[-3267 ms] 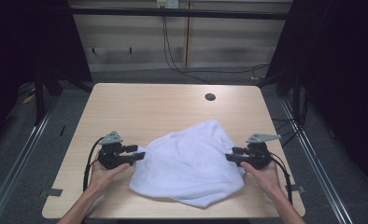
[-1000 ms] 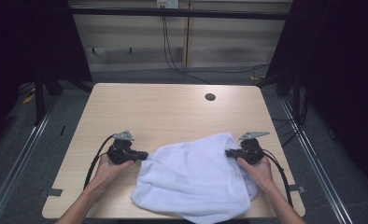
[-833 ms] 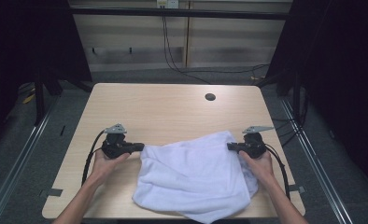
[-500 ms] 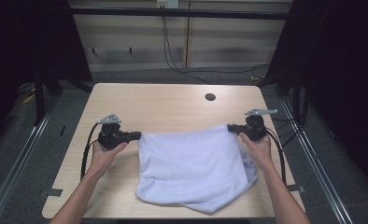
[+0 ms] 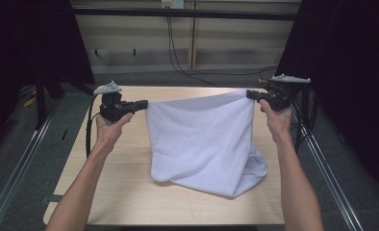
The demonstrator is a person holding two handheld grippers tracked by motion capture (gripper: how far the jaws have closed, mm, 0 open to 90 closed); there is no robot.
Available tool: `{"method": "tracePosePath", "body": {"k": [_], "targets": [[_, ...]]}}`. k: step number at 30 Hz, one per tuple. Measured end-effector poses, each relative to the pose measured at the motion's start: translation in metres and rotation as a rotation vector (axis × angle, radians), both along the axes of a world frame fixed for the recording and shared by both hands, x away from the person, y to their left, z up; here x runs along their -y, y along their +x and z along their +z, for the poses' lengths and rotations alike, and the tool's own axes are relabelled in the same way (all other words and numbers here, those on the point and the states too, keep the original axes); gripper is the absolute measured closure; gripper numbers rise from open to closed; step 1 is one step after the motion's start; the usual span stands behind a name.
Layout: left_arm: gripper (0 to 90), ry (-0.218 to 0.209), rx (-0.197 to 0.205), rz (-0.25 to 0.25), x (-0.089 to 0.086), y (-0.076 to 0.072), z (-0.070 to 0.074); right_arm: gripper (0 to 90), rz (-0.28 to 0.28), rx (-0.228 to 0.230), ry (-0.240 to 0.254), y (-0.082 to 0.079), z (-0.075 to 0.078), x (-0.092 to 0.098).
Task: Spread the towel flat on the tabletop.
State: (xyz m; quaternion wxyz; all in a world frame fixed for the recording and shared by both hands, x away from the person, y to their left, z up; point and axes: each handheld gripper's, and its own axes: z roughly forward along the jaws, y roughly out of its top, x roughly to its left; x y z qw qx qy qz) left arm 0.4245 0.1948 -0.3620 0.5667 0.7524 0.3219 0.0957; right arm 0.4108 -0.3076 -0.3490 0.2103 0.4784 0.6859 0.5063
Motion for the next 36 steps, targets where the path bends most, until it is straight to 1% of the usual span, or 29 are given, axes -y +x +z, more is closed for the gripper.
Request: {"method": "tracePosePath", "body": {"k": [1,4,5,6,7,8,9,10,11,12,13,14,15,16,17,19,20,21,23,25,26,27,29,31,32,33,34,35,36], "targets": [[89.1,-0.010,0.010,-0.002,0.000,-0.001,0.006,88.9,0.000,0.000,0.000,0.000,0.000,0.000],[89.1,-0.025,0.050,-0.010,-0.002,-0.004,0.026,88.9,0.012,0.042,0.001,-0.009,0.021,0.003],[89.1,-0.032,0.056,-0.009,-0.002,-0.005,0.031,88.9,0.018,0.056,-0.001,-0.012,0.028,0.004],[89.1,-0.019,0.053,-0.010,-0.001,-0.007,0.034,88.9,0.026,0.063,-0.001,-0.015,0.032,0.004],[89.1,-0.003,0.052,-0.015,0.000,-0.010,0.033,88.9,0.039,0.070,0.017,-0.020,0.034,0.004],[89.1,0.004,0.052,-0.025,0.001,-0.014,0.031,88.9,0.048,0.069,0.025,-0.023,0.034,0.004],[89.0,-0.008,0.045,-0.038,0.000,-0.019,0.026,88.9,0.063,0.069,0.012,-0.028,0.032,0.003],[89.0,-0.019,0.032,-0.055,-0.004,-0.028,0.017,88.9,0.102,0.058,-0.009,-0.043,0.025,0.000],[89.0,-0.019,0.032,-0.055,-0.004,-0.028,0.017,88.9,0.102,0.058,-0.009,-0.043,0.025,0.000],[89.0,-0.006,0.027,-0.061,-0.007,-0.035,0.012,88.9,0.115,0.052,-0.020,-0.049,0.022,-0.001],[89.0,-0.008,0.024,-0.066,-0.010,-0.040,0.009,88.9,0.136,0.050,-0.015,-0.060,0.019,-0.001],[89.0,-0.012,0.016,-0.069,-0.015,-0.045,0.007,88.9,0.146,0.043,-0.023,-0.069,0.017,-0.001],[89.0,-0.019,0.012,-0.069,-0.018,-0.050,0.006,88.9,0.166,0.045,-0.013,-0.078,0.014,0.000],[89.0,-0.025,0.010,-0.079,-0.021,-0.056,0.005,88.9,0.180,0.034,-0.004,-0.085,0.012,0.001],[89.0,-0.024,0.016,-0.096,-0.024,-0.064,0.005,88.9,0.186,0.023,-0.019,-0.095,0.009,0.001],[89.0,-0.026,0.024,-0.119,-0.027,-0.077,0.004,88.9,0.216,0.017,-0.015,-0.116,0.004,0.001],[88.9,-0.023,0.030,-0.135,-0.028,-0.086,0.003,88.9,0.220,0.013,-0.028,-0.124,0.004,0.000],[88.9,-0.019,0.039,-0.142,-0.029,-0.094,0.003,88.9,0.234,0.018,-0.033,-0.136,0.002,0.000],[88.9,-0.047,0.031,-0.165,-0.031,-0.107,0.000,88.9,0.245,0.017,-0.029,-0.152,0.000,-0.001],[88.9,-0.037,0.034,-0.175,-0.032,-0.119,-0.003,88.9,0.259,0.019,-0.012,-0.173,-0.004,-0.002],[88.9,-0.038,0.031,-0.181,-0.033,-0.125,-0.005,88.8,0.263,0.020,-0.012,-0.181,-0.005,-0.002],[88.9,-0.050,0.030,-0.194,-0.034,-0.132,-0.006,88.8,0.267,0.018,-0.007,-0.191,-0.007,-0.003],[88.8,-0.031,0.026,-0.222,-0.038,-0.151,-0.012,88.8,0.279,0.011,-0.002,-0.213,-0.015,-0.003],[88.8,-0.022,-0.007,-0.248,-0.041,-0.169,-0.022,88.8,0.297,0.000,-0.001,-0.234,-0.024,-0.004],[88.8,-0.009,-0.009,-0.260,-0.043,-0.180,-0.027,88.7,0.302,-0.007,-0.010,-0.245,-0.028,-0.005],[88.7,-0.004,-0.039,-0.289,-0.045,-0.198,-0.036,88.7,0.311,-0.007,0.003,-0.265,-0.035,-0.005],[88.7,-0.004,-0.039,-0.289,-0.045,-0.198,-0.036,88.7,0.311,-0.007,0.003,-0.265,-0.035,-0.005],[88.7,-0.004,-0.060,-0.321,-0.046,-0.210,-0.043,88.6,0.313,-0.005,-0.001,-0.276,-0.038,-0.005],[88.7,0.003,-0.072,-0.333,-0.046,-0.219,-0.047,88.6,0.313,-0.008,-0.020,-0.289,-0.041,-0.006]]}}
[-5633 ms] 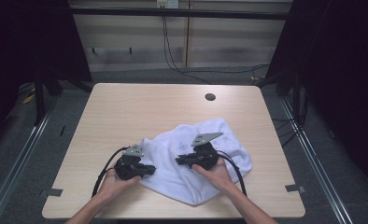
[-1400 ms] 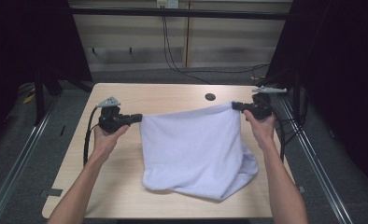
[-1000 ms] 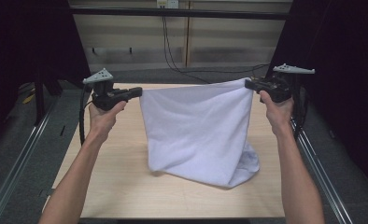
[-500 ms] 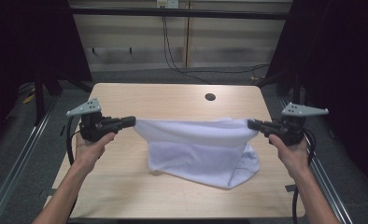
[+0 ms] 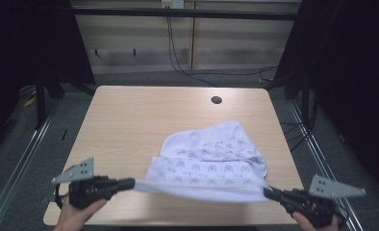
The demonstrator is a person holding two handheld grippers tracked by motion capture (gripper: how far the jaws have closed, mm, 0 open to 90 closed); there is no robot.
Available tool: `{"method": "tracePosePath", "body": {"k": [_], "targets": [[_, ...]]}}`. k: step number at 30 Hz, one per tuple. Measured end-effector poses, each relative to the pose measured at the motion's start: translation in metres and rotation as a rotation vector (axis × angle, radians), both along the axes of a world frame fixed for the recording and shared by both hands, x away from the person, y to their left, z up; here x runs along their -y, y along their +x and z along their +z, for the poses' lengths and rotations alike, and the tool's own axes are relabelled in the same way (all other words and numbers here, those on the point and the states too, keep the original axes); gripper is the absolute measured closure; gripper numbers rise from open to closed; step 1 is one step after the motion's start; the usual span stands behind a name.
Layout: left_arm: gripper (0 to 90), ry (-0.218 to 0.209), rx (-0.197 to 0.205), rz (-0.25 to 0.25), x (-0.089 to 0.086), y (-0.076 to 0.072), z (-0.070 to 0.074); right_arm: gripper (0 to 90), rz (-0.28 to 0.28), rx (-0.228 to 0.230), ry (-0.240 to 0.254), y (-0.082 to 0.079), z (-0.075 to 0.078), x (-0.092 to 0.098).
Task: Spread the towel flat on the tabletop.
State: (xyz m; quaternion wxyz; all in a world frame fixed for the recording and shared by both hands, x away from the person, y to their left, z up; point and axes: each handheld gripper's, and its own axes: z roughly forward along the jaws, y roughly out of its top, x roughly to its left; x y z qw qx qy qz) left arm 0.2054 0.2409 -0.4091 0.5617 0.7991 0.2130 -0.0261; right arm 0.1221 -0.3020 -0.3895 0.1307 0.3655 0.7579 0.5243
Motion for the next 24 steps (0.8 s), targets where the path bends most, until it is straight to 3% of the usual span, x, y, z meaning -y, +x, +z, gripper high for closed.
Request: {"method": "tracePosePath", "body": {"k": [2,4,5,6,7,9,11,12,13,17,18,19,20,21,22,24], "targets": [[88.7,-0.009,-0.026,-0.036,0.000,-0.018,-0.005,88.5,0.000,-0.016,-0.010,-0.017,-0.002,-0.001],[88.3,0.007,-0.024,-0.061,0.001,-0.032,-0.007,88.3,-0.023,-0.025,-0.041,-0.046,-0.001,-0.003],[88.3,-0.003,-0.028,-0.073,0.000,-0.039,-0.007,88.3,-0.023,-0.025,-0.041,-0.046,-0.001,-0.003],[87.1,-0.009,-0.026,-0.088,-0.002,-0.043,-0.007,83.6,-0.035,-0.032,-0.048,-0.064,0.002,-0.004],[83.3,-0.009,-0.026,-0.088,-0.002,-0.043,-0.007,83.6,-0.035,-0.032,-0.048,-0.064,0.002,-0.004],[79.5,-0.011,-0.027,-0.080,-0.005,-0.039,-0.007,72.8,-0.049,-0.027,-0.057,-0.070,0.004,-0.003],[79.6,-0.022,-0.031,-0.055,-0.007,-0.028,-0.009,71.8,-0.063,-0.028,-0.037,-0.064,0.004,0.002],[78.2,-0.031,-0.045,-0.044,-0.007,-0.019,-0.012,69.9,-0.082,-0.027,-0.030,-0.048,-0.002,0.006],[78.2,-0.025,-0.046,-0.036,-0.006,-0.012,-0.014,69.9,-0.082,-0.027,-0.030,-0.048,-0.002,0.006],[78.6,0.065,-0.100,-0.003,0.015,0.034,-0.037,66.5,-0.071,-0.071,-0.071,-0.002,-0.028,0.000],[80.8,0.076,-0.113,-0.002,0.020,0.043,-0.042,65.8,-0.057,-0.096,-0.103,0.028,-0.043,-0.008],[82.2,0.109,-0.134,-0.003,0.030,0.058,-0.050,65.2,-0.037,-0.115,-0.121,0.046,-0.051,-0.015],[83.7,0.141,-0.136,-0.004,0.037,0.065,-0.054,63.8,-0.029,-0.127,-0.146,0.056,-0.054,-0.019],[83.7,0.181,-0.122,0.007,0.045,0.074,-0.058,63.8,-0.029,-0.127,-0.146,0.056,-0.054,-0.019],[85.2,0.207,-0.122,0.007,0.053,0.083,-0.063,62.8,-0.026,-0.135,-0.184,0.069,-0.058,-0.026],[86.0,0.232,-0.151,0.006,0.072,0.107,-0.075,60.8,-0.001,-0.164,-0.203,0.101,-0.066,-0.041]]}}
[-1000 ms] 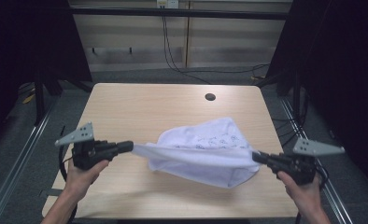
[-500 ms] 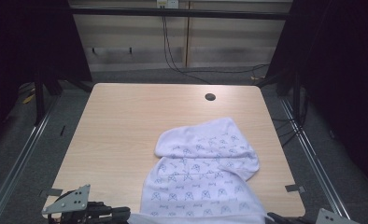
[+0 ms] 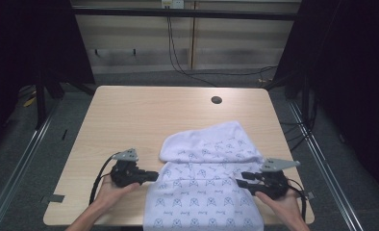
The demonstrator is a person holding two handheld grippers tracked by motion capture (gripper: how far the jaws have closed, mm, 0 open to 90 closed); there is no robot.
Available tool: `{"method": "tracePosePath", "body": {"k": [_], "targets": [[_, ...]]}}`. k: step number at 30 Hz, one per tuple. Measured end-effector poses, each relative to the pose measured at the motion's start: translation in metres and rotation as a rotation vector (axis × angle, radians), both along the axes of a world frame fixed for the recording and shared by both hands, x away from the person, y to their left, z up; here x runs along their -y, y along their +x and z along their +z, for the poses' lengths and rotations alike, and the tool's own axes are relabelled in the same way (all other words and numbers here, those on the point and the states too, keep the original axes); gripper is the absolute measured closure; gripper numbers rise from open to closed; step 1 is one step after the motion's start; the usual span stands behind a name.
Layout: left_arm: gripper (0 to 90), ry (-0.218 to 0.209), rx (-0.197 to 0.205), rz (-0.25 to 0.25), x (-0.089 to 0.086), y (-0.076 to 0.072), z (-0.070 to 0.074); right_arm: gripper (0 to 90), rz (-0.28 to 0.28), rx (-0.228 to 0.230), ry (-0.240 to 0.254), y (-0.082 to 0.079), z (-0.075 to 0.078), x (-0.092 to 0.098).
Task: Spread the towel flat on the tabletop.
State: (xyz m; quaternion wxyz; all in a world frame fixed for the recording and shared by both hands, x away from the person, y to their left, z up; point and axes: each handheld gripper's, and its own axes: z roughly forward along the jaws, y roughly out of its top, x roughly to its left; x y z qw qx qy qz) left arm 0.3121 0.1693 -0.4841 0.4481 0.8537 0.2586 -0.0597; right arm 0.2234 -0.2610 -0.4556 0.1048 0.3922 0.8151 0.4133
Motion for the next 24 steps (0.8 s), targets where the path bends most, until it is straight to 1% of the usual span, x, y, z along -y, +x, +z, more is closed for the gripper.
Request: {"method": "tracePosePath", "body": {"k": [1,2,3,4,5,6,7,8,9,10,12,13,14,16,17,18,19,21,22,23,24], "targets": [[85.8,0.000,0.000,0.000,0.000,0.000,0.000,60.8,0.000,0.000,0.000,0.000,0.000,0.000],[85.8,0.015,0.001,-0.011,0.007,0.006,-0.004,60.3,0.000,-0.007,-0.025,0.008,-0.003,-0.006],[85.3,0.023,0.005,0.001,0.011,0.007,-0.007,58.8,-0.002,-0.024,-0.062,0.017,-0.008,-0.011],[85.1,0.039,0.001,-0.004,0.015,0.009,-0.011,59.5,-0.025,-0.080,-0.067,0.027,-0.016,-0.014],[85.1,0.066,0.002,-0.011,0.018,0.010,-0.014,59.5,-0.025,-0.080,-0.067,0.027,-0.016,-0.014],[87.2,0.101,0.008,-0.015,0.021,0.009,-0.017,72.2,-0.021,-0.111,-0.056,0.033,-0.026,-0.015],[87.2,0.096,0.005,-0.013,0.021,0.008,-0.018,72.2,-0.021,-0.111,-0.056,0.033,-0.026,-0.015],[88.2,0.105,0.002,-0.007,0.019,0.007,-0.017,80.9,-0.027,-0.102,-0.067,0.032,-0.026,-0.015],[89.4,0.124,0.015,0.000,0.016,0.005,-0.017,85.2,-0.047,-0.085,-0.069,0.029,-0.023,-0.014],[90.0,0.119,0.011,0.003,0.012,0.004,-0.018,86.4,-0.066,-0.059,-0.047,0.024,-0.016,-0.008],[90.0,0.116,-0.008,0.026,0.004,0.001,-0.018,87.3,-0.126,-0.029,-0.041,0.015,-0.003,0.004],[90.0,0.111,-0.018,0.036,-0.001,-0.002,-0.018,87.9,-0.145,-0.023,-0.034,0.010,0.000,0.010],[90.0,0.118,-0.021,0.037,-0.004,-0.005,-0.017,88.1,-0.177,-0.017,-0.027,0.001,0.004,0.020],[90.0,0.115,-0.033,0.035,-0.011,-0.013,-0.017,88.4,-0.198,-0.017,-0.018,-0.015,0.006,0.033],[90.0,0.119,-0.034,0.032,-0.013,-0.018,-0.016,88.4,-0.210,-0.024,-0.001,-0.025,0.006,0.040],[90.0,0.125,-0.043,0.011,-0.014,-0.025,-0.015,88.5,-0.213,-0.050,0.021,-0.045,0.001,0.048],[90.0,0.132,-0.038,-0.003,-0.014,-0.030,-0.014,88.5,-0.213,-0.050,0.021,-0.045,0.001,0.048],[90.0,0.145,-0.049,-0.017,-0.013,-0.040,-0.013,86.7,-0.202,-0.057,-0.002,-0.059,-0.004,0.048],[90.0,0.149,-0.052,-0.025,-0.013,-0.045,-0.012,84.2,-0.196,-0.059,-0.008,-0.063,-0.006,0.049],[89.2,0.151,-0.059,-0.033,-0.013,-0.048,-0.011,80.7,-0.203,-0.077,-0.026,-0.066,-0.008,0.050],[87.4,0.130,-0.084,-0.038,-0.016,-0.049,-0.013,78.5,-0.214,-0.096,-0.040,-0.068,-0.010,0.051]]}}
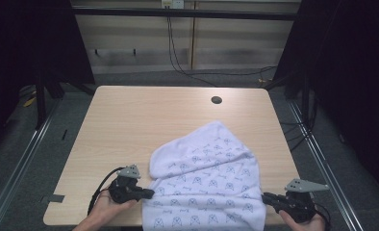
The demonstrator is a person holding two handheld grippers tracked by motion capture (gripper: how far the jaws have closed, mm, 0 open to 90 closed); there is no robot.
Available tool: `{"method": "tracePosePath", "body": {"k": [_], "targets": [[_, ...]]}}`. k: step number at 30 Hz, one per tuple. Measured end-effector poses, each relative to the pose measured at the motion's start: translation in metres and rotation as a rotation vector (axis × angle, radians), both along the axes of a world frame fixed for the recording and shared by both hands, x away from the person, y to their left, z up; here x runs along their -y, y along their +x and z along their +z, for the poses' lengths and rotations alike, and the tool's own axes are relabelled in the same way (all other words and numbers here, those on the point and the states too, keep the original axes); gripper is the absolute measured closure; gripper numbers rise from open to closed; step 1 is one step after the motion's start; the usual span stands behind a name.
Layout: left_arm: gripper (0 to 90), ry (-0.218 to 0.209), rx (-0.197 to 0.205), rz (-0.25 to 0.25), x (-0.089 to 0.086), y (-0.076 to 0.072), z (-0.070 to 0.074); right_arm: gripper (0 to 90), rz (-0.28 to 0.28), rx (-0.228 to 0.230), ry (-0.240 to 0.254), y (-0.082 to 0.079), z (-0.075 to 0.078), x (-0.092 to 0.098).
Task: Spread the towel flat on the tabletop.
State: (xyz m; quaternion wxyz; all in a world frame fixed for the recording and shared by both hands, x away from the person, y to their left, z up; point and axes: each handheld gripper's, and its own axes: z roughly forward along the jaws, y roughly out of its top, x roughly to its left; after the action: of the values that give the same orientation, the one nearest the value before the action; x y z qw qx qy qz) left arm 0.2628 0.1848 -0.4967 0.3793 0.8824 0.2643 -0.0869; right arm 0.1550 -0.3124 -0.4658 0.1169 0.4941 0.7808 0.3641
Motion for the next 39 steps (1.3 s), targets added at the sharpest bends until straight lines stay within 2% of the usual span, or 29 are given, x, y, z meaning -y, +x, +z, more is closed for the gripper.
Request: {"method": "tracePosePath", "body": {"k": [1,2,3,4,5,6,7,11,13,15,16,18,20,21,22,23,24,25,26,27,28,29,32,34,35,36,37,39], "targets": [[86.8,-0.008,-0.012,-0.002,-0.002,-0.001,0.000,76.6,-0.009,-0.022,0.012,-0.002,-0.002,0.003],[85.8,-0.005,-0.004,-0.004,-0.003,-0.001,0.001,74.7,-0.015,-0.027,-0.003,-0.004,-0.003,0.004],[83.3,-0.016,-0.004,-0.009,-0.004,-0.001,0.001,72.2,-0.024,-0.014,-0.027,-0.005,-0.002,0.004],[81.2,-0.037,0.001,-0.008,-0.005,0.001,0.002,70.7,-0.023,-0.005,-0.020,-0.004,-0.002,0.004],[80.2,-0.041,0.012,0.003,-0.005,0.003,0.004,69.6,-0.011,0.023,-0.002,-0.002,-0.001,0.005],[78.6,-0.047,0.029,0.014,-0.005,0.007,0.005,68.0,-0.022,0.037,-0.002,0.001,0.001,0.005],[74.2,-0.066,0.040,0.031,-0.006,0.012,0.007,67.6,-0.016,0.048,0.006,0.005,0.003,0.003],[70.7,-0.134,0.088,0.117,-0.011,0.035,0.015,66.2,0.040,0.078,0.027,0.027,0.006,-0.007],[67.3,-0.167,0.078,0.175,-0.014,0.049,0.016,65.4,0.093,0.087,0.040,0.041,0.004,-0.016],[63.2,-0.149,0.086,0.241,-0.015,0.061,0.012,64.8,0.133,0.074,0.046,0.055,0.001,-0.026],[60.8,-0.123,0.068,0.267,-0.016,0.068,0.007,64.5,0.152,0.072,0.049,0.062,-0.001,-0.032],[54.7,-0.099,0.048,0.284,-0.015,0.076,0.002,63.6,0.188,0.057,0.043,0.076,-0.007,-0.044],[52.2,-0.096,0.020,0.286,-0.012,0.083,-0.002,63.2,0.216,0.041,0.014,0.090,-0.014,-0.059],[53.5,-0.094,0.021,0.288,-0.010,0.084,-0.004,63.2,0.224,0.037,0.009,0.093,-0.017,-0.063],[59.9,-0.084,0.016,0.272,-0.007,0.085,-0.007,63.0,0.232,0.024,0.008,0.097,-0.019,-0.068],[68.8,-0.067,0.032,0.271,-0.005,0.084,-0.008,63.1,0.243,0.026,-0.010,0.100,-0.023,-0.074],[77.5,-0.051,0.061,0.262,-0.002,0.082,-0.008,63.9,0.244,0.013,-0.016,0.100,-0.024,-0.076],[85.2,-0.056,0.067,0.260,-0.002,0.081,-0.007,67.2,0.256,-0.003,-0.006,0.099,-0.026,-0.079],[87.1,-0.053,0.090,0.261,-0.002,0.079,-0.004,72.9,0.266,-0.011,-0.008,0.098,-0.028,-0.080],[87.8,-0.063,0.097,0.263,-0.001,0.077,-0.001,74.5,0.275,-0.005,-0.032,0.093,-0.030,-0.082],[88.1,-0.085,0.100,0.253,-0.002,0.074,0.002,81.1,0.279,-0.018,-0.030,0.084,-0.030,-0.081],[88.1,-0.100,0.101,0.247,-0.002,0.072,0.005,81.1,0.279,-0.018,-0.030,0.084,-0.030,-0.081],[88.1,-0.104,0.142,0.179,0.004,0.057,0.013,86.3,0.278,-0.038,-0.022,0.069,-0.029,-0.076],[88.2,-0.095,0.159,0.139,0.010,0.049,0.015,87.2,0.300,-0.057,-0.014,0.054,-0.028,-0.075],[88.1,-0.079,0.174,0.115,0.014,0.044,0.016,87.4,0.337,-0.081,-0.010,0.039,-0.027,-0.075],[88.1,-0.069,0.188,0.099,0.018,0.041,0.017,87.4,0.337,-0.081,-0.010,0.039,-0.027,-0.075],[88.1,-0.080,0.191,0.090,0.022,0.039,0.019,87.0,0.350,-0.089,-0.015,0.032,-0.026,-0.075],[88.2,-0.098,0.202,0.081,0.031,0.036,0.023,80.6,0.355,-0.086,-0.012,0.023,-0.024,-0.075]]}}
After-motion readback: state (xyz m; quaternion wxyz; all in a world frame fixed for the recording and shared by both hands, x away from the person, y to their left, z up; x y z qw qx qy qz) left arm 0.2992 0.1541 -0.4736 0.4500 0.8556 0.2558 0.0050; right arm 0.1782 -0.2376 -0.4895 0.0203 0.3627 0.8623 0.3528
